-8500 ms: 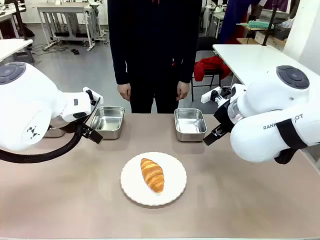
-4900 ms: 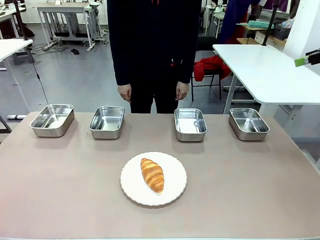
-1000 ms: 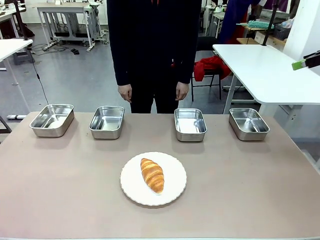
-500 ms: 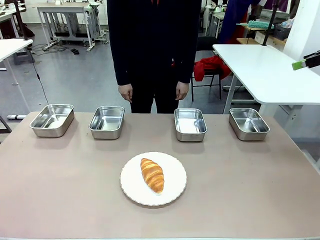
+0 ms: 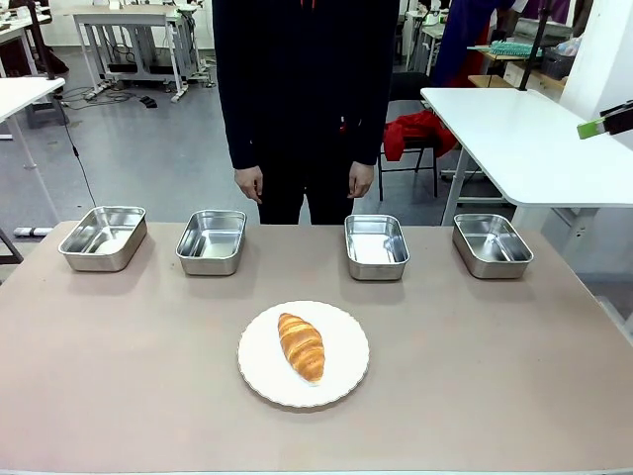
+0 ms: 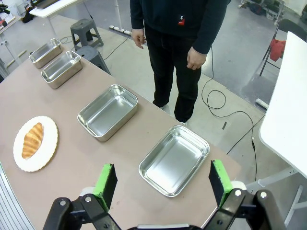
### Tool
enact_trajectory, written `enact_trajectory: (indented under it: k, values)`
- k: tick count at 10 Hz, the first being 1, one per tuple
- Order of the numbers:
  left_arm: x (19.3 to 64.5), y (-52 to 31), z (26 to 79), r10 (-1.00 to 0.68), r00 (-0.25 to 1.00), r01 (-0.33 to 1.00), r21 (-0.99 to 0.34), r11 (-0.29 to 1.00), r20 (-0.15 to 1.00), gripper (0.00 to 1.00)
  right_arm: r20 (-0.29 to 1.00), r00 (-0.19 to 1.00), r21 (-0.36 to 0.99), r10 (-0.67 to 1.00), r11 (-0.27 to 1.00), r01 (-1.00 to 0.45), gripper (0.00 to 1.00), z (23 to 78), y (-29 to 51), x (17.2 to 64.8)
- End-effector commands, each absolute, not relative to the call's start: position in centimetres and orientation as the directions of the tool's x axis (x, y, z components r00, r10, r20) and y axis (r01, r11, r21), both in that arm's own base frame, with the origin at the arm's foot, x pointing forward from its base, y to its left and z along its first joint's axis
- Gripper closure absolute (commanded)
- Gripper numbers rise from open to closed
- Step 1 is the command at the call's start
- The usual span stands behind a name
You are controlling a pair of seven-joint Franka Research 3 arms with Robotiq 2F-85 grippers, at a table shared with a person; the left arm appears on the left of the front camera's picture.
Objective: Place the bread in the container.
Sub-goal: Place the Butter Roll into the Airtight Container indicated by the human.
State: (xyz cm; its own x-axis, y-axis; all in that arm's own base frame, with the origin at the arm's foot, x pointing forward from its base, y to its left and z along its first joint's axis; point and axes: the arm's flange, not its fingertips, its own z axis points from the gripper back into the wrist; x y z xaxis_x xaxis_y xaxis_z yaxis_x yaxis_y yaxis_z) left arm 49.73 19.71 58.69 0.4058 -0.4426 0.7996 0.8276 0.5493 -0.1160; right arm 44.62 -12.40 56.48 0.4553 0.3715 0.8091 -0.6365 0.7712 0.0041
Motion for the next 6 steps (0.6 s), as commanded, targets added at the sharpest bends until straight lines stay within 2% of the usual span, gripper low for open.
enact_trajectory:
  k: [1,6]
  values:
    - [49.65,19.64,58.94,-0.440,0.401,0.828,-0.112,0.549,0.803,0.00,0.819,0.443,0.004,0.364,0.769,-0.639,0.00,56.70,-12.34,44.61]
    - [49.65,19.64,58.94,-0.440,0.401,0.828,-0.112,0.549,0.803,0.00,0.819,0.443,0.004,0.364,0.769,-0.639,0.00,56.70,-12.34,44.61]
